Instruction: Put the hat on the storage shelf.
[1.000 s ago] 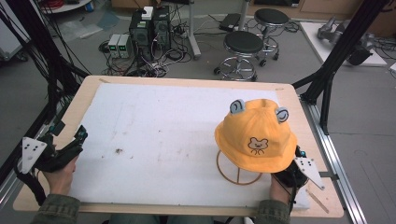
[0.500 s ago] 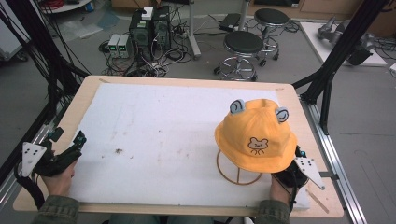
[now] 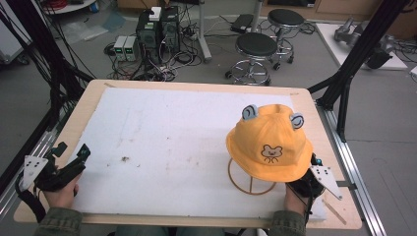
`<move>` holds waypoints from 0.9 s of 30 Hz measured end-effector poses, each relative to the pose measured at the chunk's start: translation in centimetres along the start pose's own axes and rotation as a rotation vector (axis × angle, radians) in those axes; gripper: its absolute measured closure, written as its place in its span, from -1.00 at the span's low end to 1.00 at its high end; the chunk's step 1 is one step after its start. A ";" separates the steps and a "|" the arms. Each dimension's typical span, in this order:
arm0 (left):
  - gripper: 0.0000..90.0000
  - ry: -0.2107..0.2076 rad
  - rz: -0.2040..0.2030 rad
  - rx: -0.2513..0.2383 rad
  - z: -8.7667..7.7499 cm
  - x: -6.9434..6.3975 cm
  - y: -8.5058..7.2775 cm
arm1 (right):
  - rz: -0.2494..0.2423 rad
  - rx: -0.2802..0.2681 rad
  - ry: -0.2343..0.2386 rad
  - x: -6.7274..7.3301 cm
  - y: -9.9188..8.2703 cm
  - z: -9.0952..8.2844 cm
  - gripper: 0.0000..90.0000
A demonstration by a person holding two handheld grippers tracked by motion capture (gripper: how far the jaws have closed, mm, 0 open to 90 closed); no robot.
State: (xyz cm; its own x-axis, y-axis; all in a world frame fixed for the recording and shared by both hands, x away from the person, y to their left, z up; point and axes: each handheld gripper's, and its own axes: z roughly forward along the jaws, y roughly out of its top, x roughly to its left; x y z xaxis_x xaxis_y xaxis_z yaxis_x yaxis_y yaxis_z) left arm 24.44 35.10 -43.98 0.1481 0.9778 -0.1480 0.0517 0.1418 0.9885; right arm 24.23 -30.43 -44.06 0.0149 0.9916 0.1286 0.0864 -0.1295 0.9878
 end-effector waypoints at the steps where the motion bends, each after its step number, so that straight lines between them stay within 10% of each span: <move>1: -0.47 -0.009 -0.012 0.010 0.0 -0.1 -0.2 | 0.002 -0.004 0.001 0.1 0.0 0.0 -0.80; 27: -0.48 -0.044 -0.019 0.041 0.5 -0.5 -0.5 | 0.012 0.009 0.003 0.0 0.0 -0.3 -0.80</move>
State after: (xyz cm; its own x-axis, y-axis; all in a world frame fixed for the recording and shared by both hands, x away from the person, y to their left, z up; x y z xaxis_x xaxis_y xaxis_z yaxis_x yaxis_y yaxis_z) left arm 24.83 34.49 -44.46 0.1898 0.9672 -0.1685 0.0951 0.1527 0.9837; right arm 23.95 -30.45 -44.07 0.0131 0.9900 0.1405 0.0956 -0.1411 0.9854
